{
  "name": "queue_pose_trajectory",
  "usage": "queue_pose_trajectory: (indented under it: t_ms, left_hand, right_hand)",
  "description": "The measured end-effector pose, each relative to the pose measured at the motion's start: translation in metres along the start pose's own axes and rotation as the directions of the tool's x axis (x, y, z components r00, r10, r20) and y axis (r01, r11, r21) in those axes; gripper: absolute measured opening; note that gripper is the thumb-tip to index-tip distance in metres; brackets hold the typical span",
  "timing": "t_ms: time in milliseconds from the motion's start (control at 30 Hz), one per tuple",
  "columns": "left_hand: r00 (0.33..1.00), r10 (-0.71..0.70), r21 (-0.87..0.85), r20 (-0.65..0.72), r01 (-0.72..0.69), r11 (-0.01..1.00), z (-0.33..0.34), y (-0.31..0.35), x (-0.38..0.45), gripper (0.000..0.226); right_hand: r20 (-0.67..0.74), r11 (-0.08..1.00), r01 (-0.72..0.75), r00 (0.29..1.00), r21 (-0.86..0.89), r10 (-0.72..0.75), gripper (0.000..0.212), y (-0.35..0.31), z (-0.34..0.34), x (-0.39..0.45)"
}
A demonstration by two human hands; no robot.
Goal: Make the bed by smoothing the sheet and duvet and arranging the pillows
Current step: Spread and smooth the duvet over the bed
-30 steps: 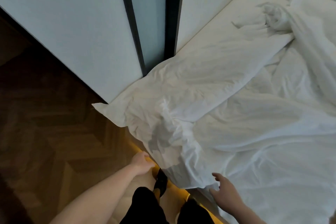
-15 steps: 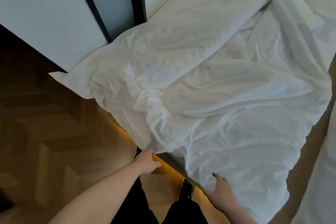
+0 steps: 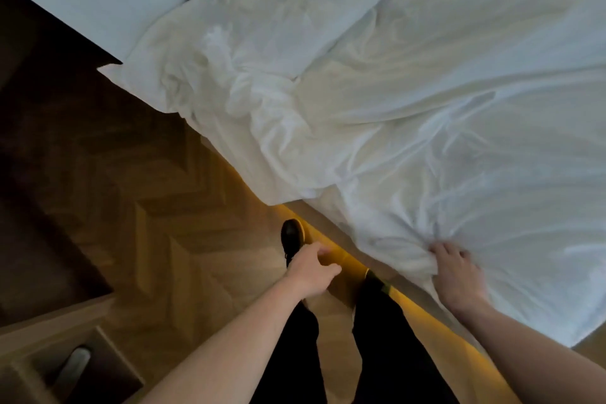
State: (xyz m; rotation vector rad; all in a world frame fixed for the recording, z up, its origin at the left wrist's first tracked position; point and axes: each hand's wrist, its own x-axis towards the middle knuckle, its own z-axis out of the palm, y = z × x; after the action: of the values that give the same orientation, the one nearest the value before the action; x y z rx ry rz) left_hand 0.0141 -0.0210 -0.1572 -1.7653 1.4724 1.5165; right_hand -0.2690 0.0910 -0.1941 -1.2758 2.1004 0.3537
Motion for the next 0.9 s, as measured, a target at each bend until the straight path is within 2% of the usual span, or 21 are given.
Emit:
queue_pose_trajectory:
  t_ms: [67, 133, 233, 367, 467, 533, 733, 900]
  left_hand:
    - [1.0, -0.007, 0.006, -0.009, 0.007, 1.0, 0.003, -0.004, -0.011, 0.053]
    - [0.999, -0.013, 0.035, -0.037, 0.014, 0.999, 0.004, -0.002, -0.025, 0.051]
    - [0.998, -0.005, 0.081, -0.068, 0.011, 0.997, 0.01, 0.005, -0.054, 0.049]
    - [0.996, 0.061, 0.161, -0.068, -0.049, 0.986, 0.03, 0.017, -0.087, 0.053]
    - [0.989, 0.132, 0.182, -0.061, -0.119, 0.976, 0.046, 0.023, -0.108, 0.045]
    - [0.983, 0.169, 0.199, -0.065, -0.153, 0.968, 0.055, 0.021, -0.121, 0.043]
    - [0.985, 0.174, 0.222, -0.025, -0.164, 0.961, 0.076, 0.003, -0.149, 0.043]
    - [0.989, 0.148, 0.187, -0.018, -0.142, 0.972, 0.091, -0.006, -0.166, 0.05]
  right_hand:
    - [-0.005, 0.991, -0.012, 1.0, 0.134, 0.013, 0.029, 0.007, -0.015, 0.002]
    - [-0.006, 0.976, -0.044, 0.999, 0.214, 0.047, 0.031, 0.013, -0.038, -0.008]
    - [-0.044, 0.973, -0.057, 0.997, 0.224, 0.069, 0.033, 0.026, -0.067, -0.045]
    - [0.076, 0.973, -0.099, 0.994, 0.207, 0.085, 0.031, 0.059, -0.061, -0.116]
    - [0.088, 0.963, -0.109, 0.992, 0.245, 0.089, 0.046, 0.077, -0.042, -0.17]
    - [0.064, 0.965, -0.105, 0.994, 0.24, 0.092, 0.046, 0.08, -0.039, -0.198]
    - [0.086, 0.994, -0.07, 0.994, 0.089, 0.062, 0.012, 0.082, -0.043, -0.253]
    - [0.094, 0.998, -0.05, 0.995, 0.034, 0.047, 0.013, 0.096, -0.049, -0.275]
